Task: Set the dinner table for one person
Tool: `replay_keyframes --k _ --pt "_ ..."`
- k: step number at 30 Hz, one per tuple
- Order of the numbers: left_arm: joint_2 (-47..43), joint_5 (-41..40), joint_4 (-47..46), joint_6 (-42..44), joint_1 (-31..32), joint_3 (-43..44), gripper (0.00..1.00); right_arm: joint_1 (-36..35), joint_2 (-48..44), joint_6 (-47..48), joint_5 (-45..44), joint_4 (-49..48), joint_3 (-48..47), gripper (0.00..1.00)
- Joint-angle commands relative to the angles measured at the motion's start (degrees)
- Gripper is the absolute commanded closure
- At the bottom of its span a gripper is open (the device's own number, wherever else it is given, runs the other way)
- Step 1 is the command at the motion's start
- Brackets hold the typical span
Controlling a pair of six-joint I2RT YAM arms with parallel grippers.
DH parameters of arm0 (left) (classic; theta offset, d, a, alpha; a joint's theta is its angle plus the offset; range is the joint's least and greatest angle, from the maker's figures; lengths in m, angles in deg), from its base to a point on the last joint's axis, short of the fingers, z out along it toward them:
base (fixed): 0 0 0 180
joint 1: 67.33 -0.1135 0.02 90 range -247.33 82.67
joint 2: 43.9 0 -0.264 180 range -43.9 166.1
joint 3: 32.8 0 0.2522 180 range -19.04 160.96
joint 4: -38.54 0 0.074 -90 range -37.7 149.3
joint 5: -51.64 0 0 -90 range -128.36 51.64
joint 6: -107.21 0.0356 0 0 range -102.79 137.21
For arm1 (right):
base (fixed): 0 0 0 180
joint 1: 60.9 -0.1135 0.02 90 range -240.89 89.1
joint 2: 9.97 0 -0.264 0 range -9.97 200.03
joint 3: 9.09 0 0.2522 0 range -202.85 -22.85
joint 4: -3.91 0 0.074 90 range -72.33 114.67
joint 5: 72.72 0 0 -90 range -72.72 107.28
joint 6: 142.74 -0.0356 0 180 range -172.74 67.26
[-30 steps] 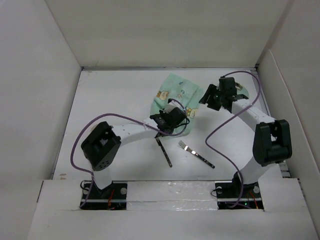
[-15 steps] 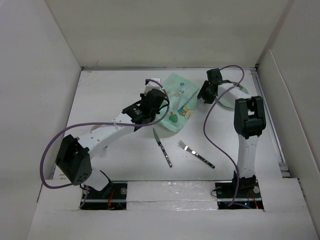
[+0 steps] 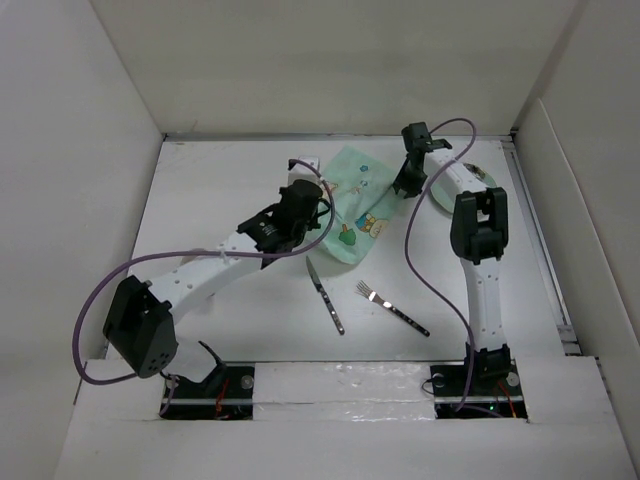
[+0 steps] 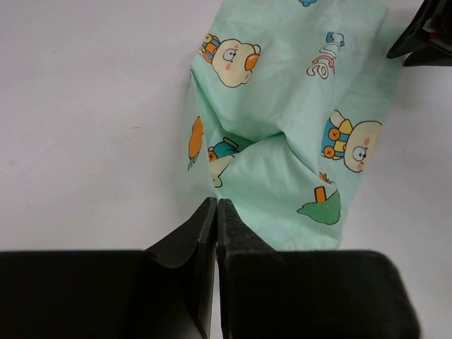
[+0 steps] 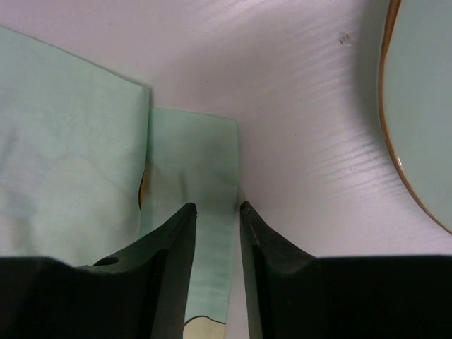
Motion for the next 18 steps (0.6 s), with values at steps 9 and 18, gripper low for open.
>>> replay_keyframes --k 9,18 --pt "-10.03 -0.78 -7.48 3.01 -0.84 -6.39 1.0 -1.17 4.33 -2.45 -1.33 13.94 -8.88 1.0" --pt "-7.32 -6.06 -4.59 6.71 -0.84 5.27 1.0 -0.64 -22.2 0.7 -0.45 -9.98 10.83 1.0"
